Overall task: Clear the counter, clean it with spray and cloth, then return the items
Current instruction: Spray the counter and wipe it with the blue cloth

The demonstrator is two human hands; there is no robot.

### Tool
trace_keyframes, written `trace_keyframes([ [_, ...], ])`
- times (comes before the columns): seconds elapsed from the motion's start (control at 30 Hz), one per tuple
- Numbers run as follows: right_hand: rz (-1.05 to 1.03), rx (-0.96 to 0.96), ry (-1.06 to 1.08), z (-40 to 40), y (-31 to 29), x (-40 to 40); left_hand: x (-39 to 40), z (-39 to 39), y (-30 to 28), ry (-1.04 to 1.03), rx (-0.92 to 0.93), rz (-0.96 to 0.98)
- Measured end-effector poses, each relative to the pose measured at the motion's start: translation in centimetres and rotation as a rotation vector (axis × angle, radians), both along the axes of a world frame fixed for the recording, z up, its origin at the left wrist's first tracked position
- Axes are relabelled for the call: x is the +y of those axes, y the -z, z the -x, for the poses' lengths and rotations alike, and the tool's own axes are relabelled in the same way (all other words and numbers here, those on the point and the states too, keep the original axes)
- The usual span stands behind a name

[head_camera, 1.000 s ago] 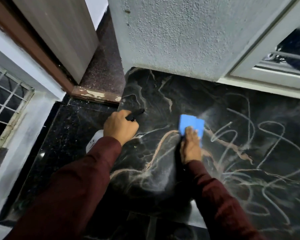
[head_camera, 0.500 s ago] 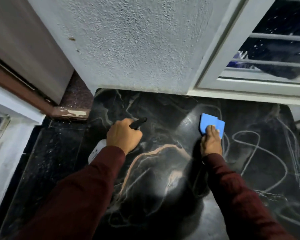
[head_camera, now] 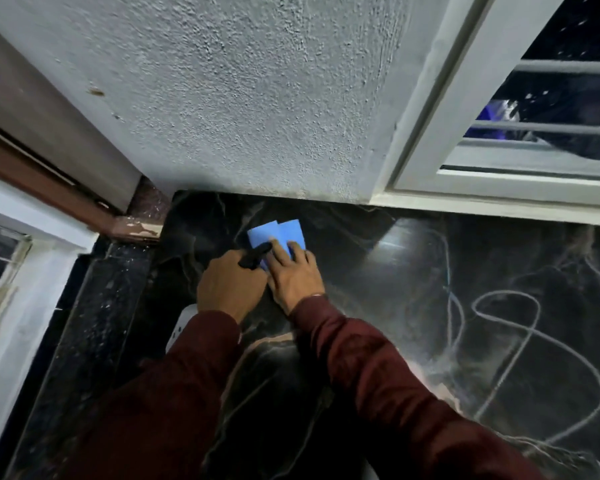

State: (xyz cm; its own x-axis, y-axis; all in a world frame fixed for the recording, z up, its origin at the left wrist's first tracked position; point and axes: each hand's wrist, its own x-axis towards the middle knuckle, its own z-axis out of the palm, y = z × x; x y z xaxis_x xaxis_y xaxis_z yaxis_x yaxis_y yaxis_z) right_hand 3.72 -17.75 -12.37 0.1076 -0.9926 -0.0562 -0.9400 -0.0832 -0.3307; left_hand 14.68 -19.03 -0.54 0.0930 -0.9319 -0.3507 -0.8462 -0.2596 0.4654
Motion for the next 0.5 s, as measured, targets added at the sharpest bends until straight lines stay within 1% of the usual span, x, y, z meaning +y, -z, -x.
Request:
trace_keyframes([
  [0.03,-0.001,0.025,0.001,0.8,-0.1,-1.0,-0.1,0.1,-0.1,-0.01,0.005,0.007],
  [0.1,-0.005,0.031,0.101,3.9,-0.2,-2.2,-0.4,0.3,-0.3,-0.025,0.01,0.02],
  [0.17,-0.017,0.026,0.259,8.0,0.3,-1.6,-0.4,0.6,-0.4,-0.021,0.009,0.017],
  [0.27,0.015,0.024,0.521,16.1,0.2,2.0,-0.3,1.1,-0.3,-0.007,0.012,0.016],
  [0.33,-0.035,0.02,0.732,20.5,-0.4,3.9,-0.1,1.3,-0.2,0.006,0.027,0.015],
  [0.37,-0.065,-0.002,0.81,21.1,-0.6,4.0,0.0,1.4,-0.1,0.007,0.033,0.01],
  [0.4,-0.066,-0.023,0.847,20.6,-0.6,3.7,0.2,1.6,0.0,0.008,0.035,0.005],
  [0.43,-0.043,-0.043,0.83,19.0,-0.6,3.2,0.5,1.8,0.1,0.008,0.036,0.003],
  [0.5,0.0,-0.068,0.653,13.8,-0.3,2.7,0.8,2.2,0.3,0.015,0.038,0.005],
])
